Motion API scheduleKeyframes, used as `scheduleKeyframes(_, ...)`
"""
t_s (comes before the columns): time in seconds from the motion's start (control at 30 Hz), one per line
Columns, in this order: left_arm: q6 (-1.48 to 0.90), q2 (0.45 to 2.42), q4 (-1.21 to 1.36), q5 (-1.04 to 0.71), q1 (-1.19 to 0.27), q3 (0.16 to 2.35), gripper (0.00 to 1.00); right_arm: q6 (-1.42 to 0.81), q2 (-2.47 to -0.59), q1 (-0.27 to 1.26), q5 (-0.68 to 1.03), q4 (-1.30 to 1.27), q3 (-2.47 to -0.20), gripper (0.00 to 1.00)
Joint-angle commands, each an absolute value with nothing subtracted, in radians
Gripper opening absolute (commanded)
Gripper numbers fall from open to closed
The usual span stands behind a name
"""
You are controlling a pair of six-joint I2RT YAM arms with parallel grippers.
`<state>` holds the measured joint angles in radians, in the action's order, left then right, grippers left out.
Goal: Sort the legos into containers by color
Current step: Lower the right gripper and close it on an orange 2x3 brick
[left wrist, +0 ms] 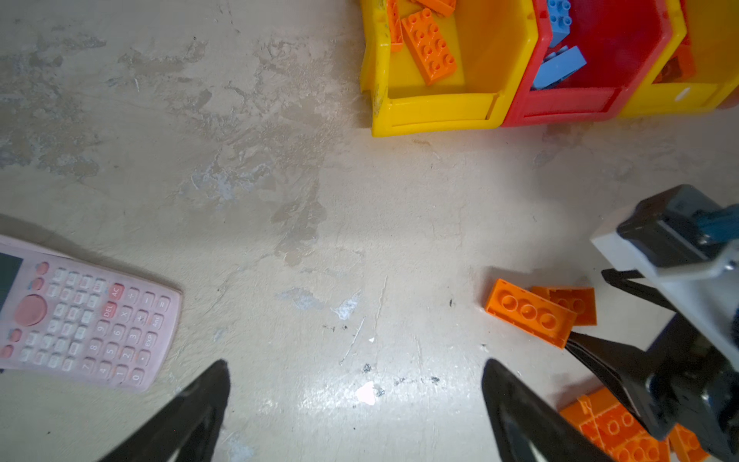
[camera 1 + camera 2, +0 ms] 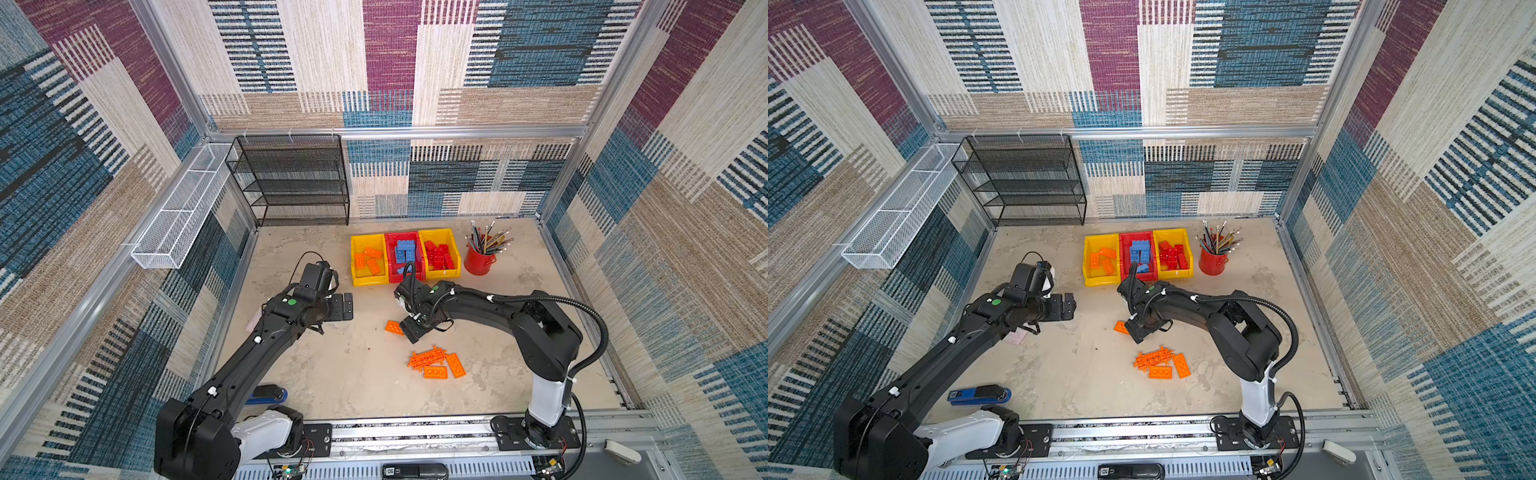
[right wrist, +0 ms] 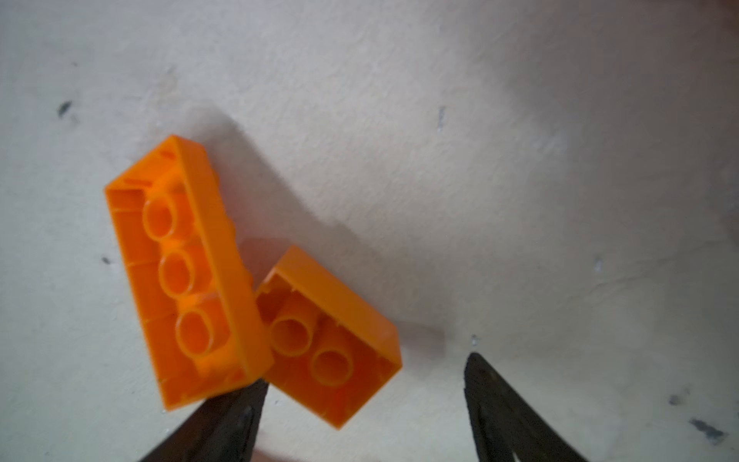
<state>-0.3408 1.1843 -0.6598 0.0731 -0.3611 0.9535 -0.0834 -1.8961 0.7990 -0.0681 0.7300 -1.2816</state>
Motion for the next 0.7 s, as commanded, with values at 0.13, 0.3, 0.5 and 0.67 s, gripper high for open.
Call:
scheduleKeyframes(0.13, -0.308, 1.169, -0.697, 0.100, -0.358, 0.969, 0.99, 0.039, -1.922, 0.802, -0.063, 0.645, -1.303, 0.76)
scheduleKeyframes(0.3, -0.302, 1.156, -0.704, 0.104, -0.355, 0.960, 0.99, 0.084, -1.937, 0.802, -0.005, 0.626, -1.352, 0.60)
scheduleKeyframes(0.5, -0.298, 1.132, -0.710, 0.111, -0.346, 0.939, 0.99, 0.110, -1.971, 0.802, 0.072, 0.637, -1.376, 0.51)
scheduleKeyframes(0.67, -0.292, 1.117, -0.718, 0.112, -0.336, 0.931, 0.99, 0.091, -2.011, 0.802, 0.065, 0.652, -1.385, 0.50)
